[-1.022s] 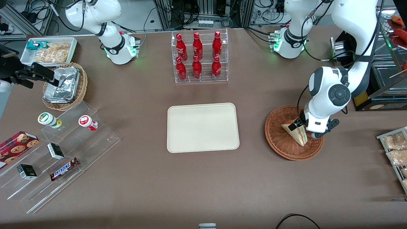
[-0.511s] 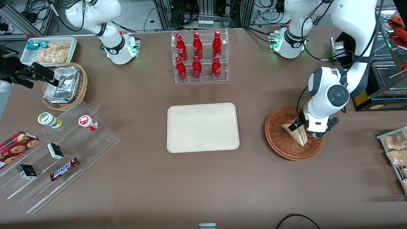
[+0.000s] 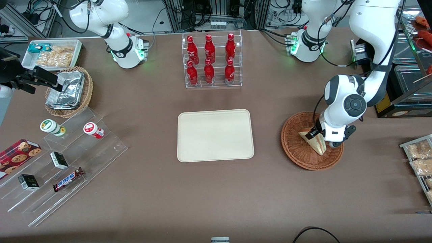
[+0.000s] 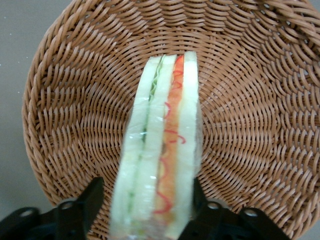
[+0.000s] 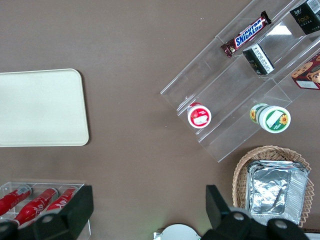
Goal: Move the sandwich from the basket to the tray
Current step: 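Lift the sandwich and carry it with the left gripper over the tray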
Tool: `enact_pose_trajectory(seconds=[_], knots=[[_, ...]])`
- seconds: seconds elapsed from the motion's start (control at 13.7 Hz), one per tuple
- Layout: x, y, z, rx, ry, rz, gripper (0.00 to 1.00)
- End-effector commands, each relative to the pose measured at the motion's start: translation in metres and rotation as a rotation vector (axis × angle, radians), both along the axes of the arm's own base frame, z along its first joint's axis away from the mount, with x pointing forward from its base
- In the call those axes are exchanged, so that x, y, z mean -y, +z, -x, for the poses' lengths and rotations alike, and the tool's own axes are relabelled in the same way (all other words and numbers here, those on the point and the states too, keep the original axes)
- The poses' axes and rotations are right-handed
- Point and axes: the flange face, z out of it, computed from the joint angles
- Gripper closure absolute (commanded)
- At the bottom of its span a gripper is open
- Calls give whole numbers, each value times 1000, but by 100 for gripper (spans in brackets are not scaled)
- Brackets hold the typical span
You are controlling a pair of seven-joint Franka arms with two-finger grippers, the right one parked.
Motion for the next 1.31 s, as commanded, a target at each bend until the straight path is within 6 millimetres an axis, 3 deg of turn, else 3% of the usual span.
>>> enact_pose_trajectory(seconds=[0.0, 0.44, 0.66, 1.09, 1.24], knots=[[-1, 8, -5, 27, 19, 1, 89], [1, 39, -25, -6, 13, -6, 89], [12, 54, -29, -70, -8, -21, 89], [91, 86, -18, -161, -157, -49, 89], [131, 90, -10, -153, -221, -54, 87]])
